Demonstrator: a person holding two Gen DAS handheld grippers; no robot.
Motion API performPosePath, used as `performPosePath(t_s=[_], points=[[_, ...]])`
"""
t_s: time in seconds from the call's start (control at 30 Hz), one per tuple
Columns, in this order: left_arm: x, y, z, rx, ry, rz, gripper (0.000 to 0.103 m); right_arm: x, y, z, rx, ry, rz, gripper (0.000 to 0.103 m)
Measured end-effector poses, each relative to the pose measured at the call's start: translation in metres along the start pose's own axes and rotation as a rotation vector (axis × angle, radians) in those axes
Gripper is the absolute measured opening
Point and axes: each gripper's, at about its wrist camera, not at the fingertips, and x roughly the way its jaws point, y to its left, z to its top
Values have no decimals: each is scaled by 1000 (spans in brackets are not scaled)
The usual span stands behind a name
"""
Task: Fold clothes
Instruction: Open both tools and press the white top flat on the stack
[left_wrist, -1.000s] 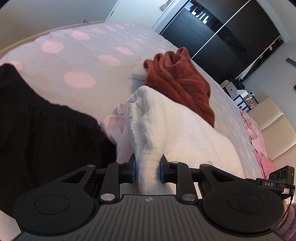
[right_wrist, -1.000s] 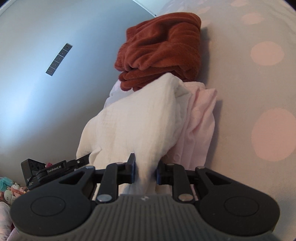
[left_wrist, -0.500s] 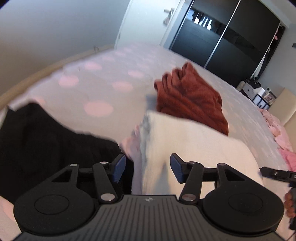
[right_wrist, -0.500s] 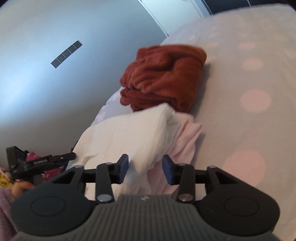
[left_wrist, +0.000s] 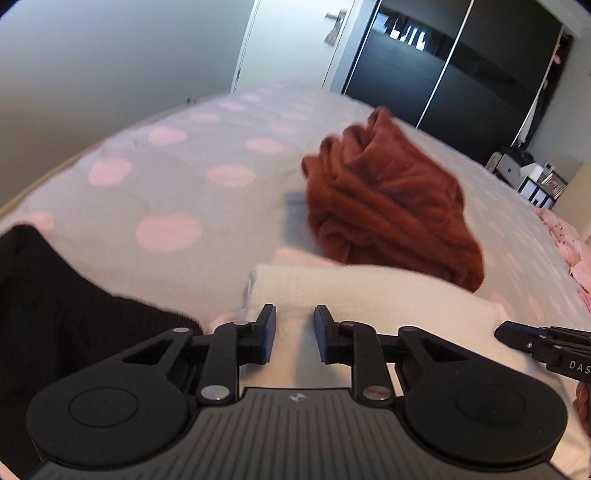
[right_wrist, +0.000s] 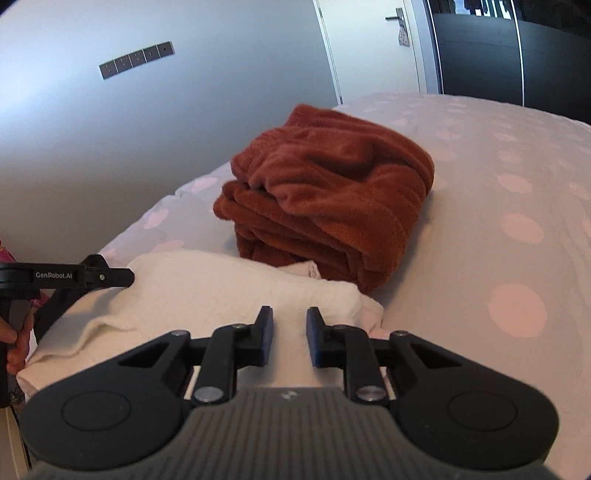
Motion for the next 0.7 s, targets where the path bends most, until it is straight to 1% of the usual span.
performPosePath(t_s=[0.13,0.23,0.27,0.3,0.33,0.43,0.53,0.63,0.7], points=[[22,12,-6,-44,43,-2,20,18,-14,-10,38,33,7,19],[9,7,-4,-19,20,7,20,12,-14,-8,25,21,20,19],[-1,2,-3,-2,-1,16,20,7,-12,-5,17,9,26,20],[-10,-3,-2,15,-23,24,21,-1,-11,-2,9,-11,36,22],[-20,-8,-2,30,-43,40,24,-11,-9,0,2,-39,50,25],[-51,-24,-7,69,-93,106,26,-46,2,0,-15,-109,90,25],[-80,-43,-20,105,-112,147,26,-80,23,-9,-63,-151,107,25],[-100,-53,-39,97,-128,145,26,-105,42,-25,-117,-154,142,27],[-104,-55,-51,90,-128,140,26,-113,53,-36,-151,-131,167,28]])
